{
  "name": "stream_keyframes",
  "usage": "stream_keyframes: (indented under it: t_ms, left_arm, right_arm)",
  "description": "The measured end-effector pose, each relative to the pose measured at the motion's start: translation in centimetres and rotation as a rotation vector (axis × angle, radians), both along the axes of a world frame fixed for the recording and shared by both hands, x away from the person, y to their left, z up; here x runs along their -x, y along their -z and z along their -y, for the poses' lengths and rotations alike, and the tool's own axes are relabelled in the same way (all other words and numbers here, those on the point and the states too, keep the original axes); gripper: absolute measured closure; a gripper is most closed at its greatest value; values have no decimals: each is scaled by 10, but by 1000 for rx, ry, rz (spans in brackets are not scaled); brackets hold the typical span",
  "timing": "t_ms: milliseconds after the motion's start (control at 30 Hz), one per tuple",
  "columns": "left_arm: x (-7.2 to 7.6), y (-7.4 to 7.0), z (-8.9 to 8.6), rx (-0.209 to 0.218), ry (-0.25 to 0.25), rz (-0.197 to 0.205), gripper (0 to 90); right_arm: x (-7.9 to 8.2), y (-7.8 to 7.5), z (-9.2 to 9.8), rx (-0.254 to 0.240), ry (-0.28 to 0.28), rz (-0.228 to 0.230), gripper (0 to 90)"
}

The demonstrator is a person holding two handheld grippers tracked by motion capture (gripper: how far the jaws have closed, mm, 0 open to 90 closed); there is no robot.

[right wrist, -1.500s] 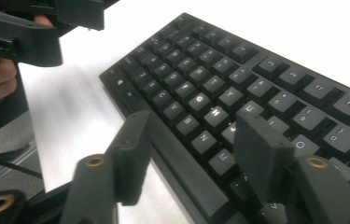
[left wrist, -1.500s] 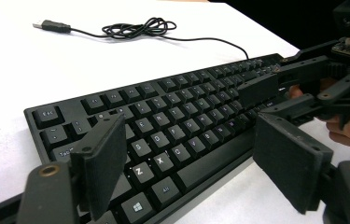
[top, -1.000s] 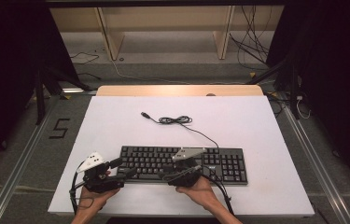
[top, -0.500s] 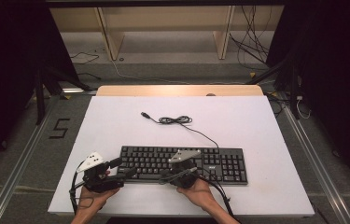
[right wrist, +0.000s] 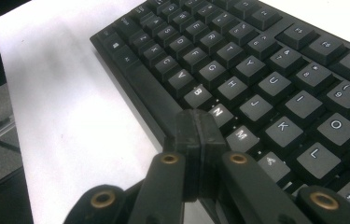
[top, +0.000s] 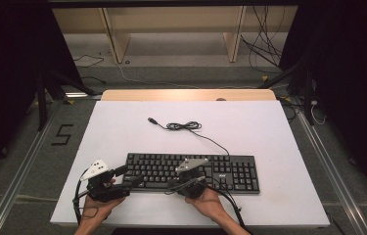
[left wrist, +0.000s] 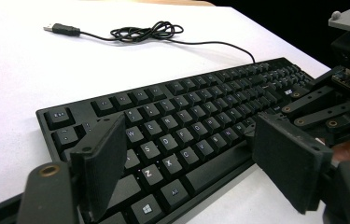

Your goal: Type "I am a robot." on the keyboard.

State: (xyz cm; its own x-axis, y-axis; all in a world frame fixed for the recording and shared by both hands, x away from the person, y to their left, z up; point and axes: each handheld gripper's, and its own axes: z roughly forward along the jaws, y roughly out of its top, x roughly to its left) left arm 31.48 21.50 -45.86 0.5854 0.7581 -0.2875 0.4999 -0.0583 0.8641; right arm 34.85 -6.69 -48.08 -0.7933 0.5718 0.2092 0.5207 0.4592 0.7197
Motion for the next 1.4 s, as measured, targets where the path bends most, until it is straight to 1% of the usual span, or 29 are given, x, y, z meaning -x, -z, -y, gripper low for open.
stream_keyframes:
  t_ms: [100,133,233,333,433,533,633,667,733,900,1100,1167,1267,1300,1367,1400]
  left_arm:
    - [0,0,0,1,-1,0,257]
    - [0,0,0,0,-1,0,257]
    - [-1,0,-1,0,-2,0,257]
    - [-1,0,-1,-1,-5,2,257]
    - [-1,0,-3,-1,-10,2,257]
    - [-2,0,-3,-2,-9,0,258]
    - [-2,1,-3,0,-10,0,258]
    - [-2,1,-3,-1,-10,0,258]
    - [-2,1,-2,-1,-10,0,257]
    - [-4,1,-3,-7,-13,-1,258]
    - [-9,3,-3,-8,-30,-17,271]
    - [-11,4,-3,-22,-43,-27,290]
    - [-16,6,-3,-29,-56,-40,322]
    - [-17,6,-4,-36,-62,-46,346]
    - [-19,7,-4,-37,-73,-61,391]
    - [-21,7,-4,-46,-82,-73,418]
  right_arm:
    - [0,1,0,6,-1,-1,900]
    - [0,2,-1,18,2,-1,900]
    - [1,6,-1,-6,2,4,900]
    - [2,6,-1,-6,5,13,900]
    - [1,6,-1,-9,8,1,900]
    - [2,5,-1,-6,6,-1,900]
    - [2,4,0,-21,13,-15,894]
    - [2,4,1,-31,10,-20,875]
    - [3,2,1,-43,6,-13,854]
    - [3,-2,4,-59,10,-8,794]
    - [2,-7,9,-79,15,-3,679]
    - [1,-8,10,-86,15,-8,646]
    - [1,-10,12,-89,15,-6,595]
    - [1,-10,13,-90,17,-4,581]
    - [1,-11,14,-93,21,-4,565]
    - [1,-12,15,-95,23,-5,545]
